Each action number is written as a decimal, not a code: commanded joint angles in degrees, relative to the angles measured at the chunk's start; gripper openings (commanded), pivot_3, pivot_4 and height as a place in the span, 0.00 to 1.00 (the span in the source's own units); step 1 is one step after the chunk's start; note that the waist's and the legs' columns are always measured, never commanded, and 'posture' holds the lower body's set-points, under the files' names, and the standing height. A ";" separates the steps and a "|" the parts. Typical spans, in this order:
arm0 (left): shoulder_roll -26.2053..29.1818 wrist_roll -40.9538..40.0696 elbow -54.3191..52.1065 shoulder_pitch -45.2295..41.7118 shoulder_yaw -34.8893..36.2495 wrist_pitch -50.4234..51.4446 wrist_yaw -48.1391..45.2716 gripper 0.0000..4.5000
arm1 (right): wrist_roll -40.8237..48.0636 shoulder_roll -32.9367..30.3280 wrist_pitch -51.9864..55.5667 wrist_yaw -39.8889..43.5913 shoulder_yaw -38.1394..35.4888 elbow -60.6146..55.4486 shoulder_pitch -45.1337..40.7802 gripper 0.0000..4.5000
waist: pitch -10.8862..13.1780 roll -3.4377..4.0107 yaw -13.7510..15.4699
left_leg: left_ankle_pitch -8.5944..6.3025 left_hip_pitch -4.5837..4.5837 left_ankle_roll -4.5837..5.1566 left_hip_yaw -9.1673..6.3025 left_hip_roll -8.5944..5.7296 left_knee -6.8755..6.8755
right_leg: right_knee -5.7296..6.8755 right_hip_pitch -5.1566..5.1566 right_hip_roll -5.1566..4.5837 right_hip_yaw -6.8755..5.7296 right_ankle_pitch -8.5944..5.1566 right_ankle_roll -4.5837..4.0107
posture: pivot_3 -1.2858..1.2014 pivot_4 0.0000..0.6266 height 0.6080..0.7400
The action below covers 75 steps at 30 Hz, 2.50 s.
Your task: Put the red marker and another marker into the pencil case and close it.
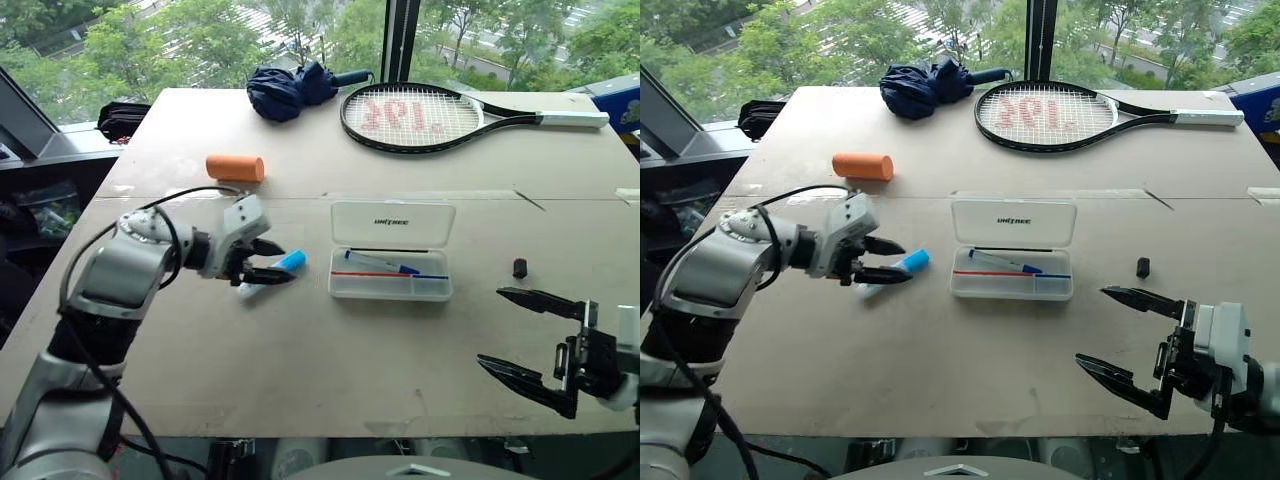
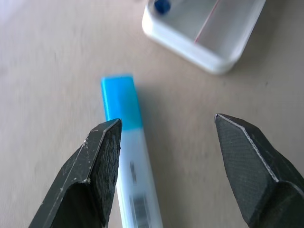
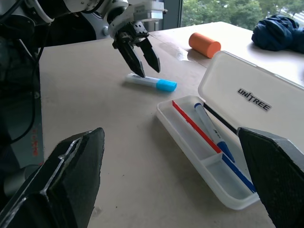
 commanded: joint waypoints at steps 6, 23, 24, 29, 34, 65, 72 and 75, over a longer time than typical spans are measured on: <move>-0.53 7.27 5.52 2.57 -5.98 -12.27 5.41 0.54 | 0.07 -0.03 -0.29 0.80 -1.17 0.10 0.90 1.00 | -0.11 -0.06 2.14 | 0.00 -0.02 0.00 0.05 -0.21 0.08 | -0.06 0.10 -0.19 0.02 0.00 0.00 | 0.52 0.24 0.93; -7.62 1.85 -3.33 -15.69 -18.01 -10.92 -6.71 0.17 | -0.59 5.40 -4.41 2.27 -14.72 0.04 17.04 1.00 | -0.19 0.05 0.95 | 0.00 -0.02 0.01 0.14 -0.27 0.08 | -0.03 0.09 -0.09 0.11 0.00 0.02 | 0.52 0.24 0.93; -9.23 3.72 -1.46 -17.57 -20.35 -12.49 -6.80 0.17 | -0.24 5.63 -4.49 2.39 -15.94 0.10 17.76 1.00 | -0.19 0.04 0.75 | 0.00 0.00 0.01 0.15 -0.31 0.08 | -0.02 0.09 -0.07 0.11 0.00 0.02 | 0.52 0.24 0.93; -14.39 9.71 6.97 -23.07 -27.12 -17.51 -7.40 0.17 | 0.54 6.25 -4.55 2.86 -19.59 -0.35 19.88 1.00 | -0.17 0.04 0.13 | 0.00 0.02 0.01 0.13 -0.22 0.06 | 0.00 0.03 0.13 0.16 0.00 0.01 | 0.52 0.24 0.93; -16.75 11.66 10.74 -24.61 -28.17 -19.07 -7.83 0.17 | 1.17 7.60 -4.41 2.47 -21.39 -2.47 22.07 1.00 | -0.16 0.06 0.34 | 0.00 -0.01 0.01 0.10 -0.18 0.02 | -0.01 0.01 0.15 0.12 -0.01 0.00 | 0.52 0.24 0.93; -15.08 -6.43 -10.90 -15.50 -6.02 -0.13 -3.06 0.78 | -9.85 5.41 7.14 -16.77 -12.51 -1.29 12.27 1.00 | -0.16 0.11 0.26 | 0.00 0.00 0.00 0.13 0.02 0.03 | 0.00 -0.01 0.10 0.16 -0.01 0.00 | 0.52 0.24 0.93; -10.97 -20.97 -23.93 -1.22 6.57 5.07 -1.40 0.78 | -14.50 3.43 37.87 -42.44 -1.17 -0.72 -8.12 1.00 | -0.14 0.14 0.04 | 0.01 0.00 -0.01 0.15 0.02 0.02 | 0.01 -0.03 0.04 0.19 0.00 -0.03 | 0.52 0.24 0.93; -11.15 -25.56 -28.14 1.93 9.36 6.79 1.85 0.78 | -15.06 7.00 49.03 -50.71 1.07 3.69 -18.88 1.00 | -0.14 0.10 0.64 | 0.01 -0.05 -0.02 0.08 -0.03 0.03 | 0.00 -0.03 -0.03 0.12 -0.01 -0.04 | 0.52 0.24 0.93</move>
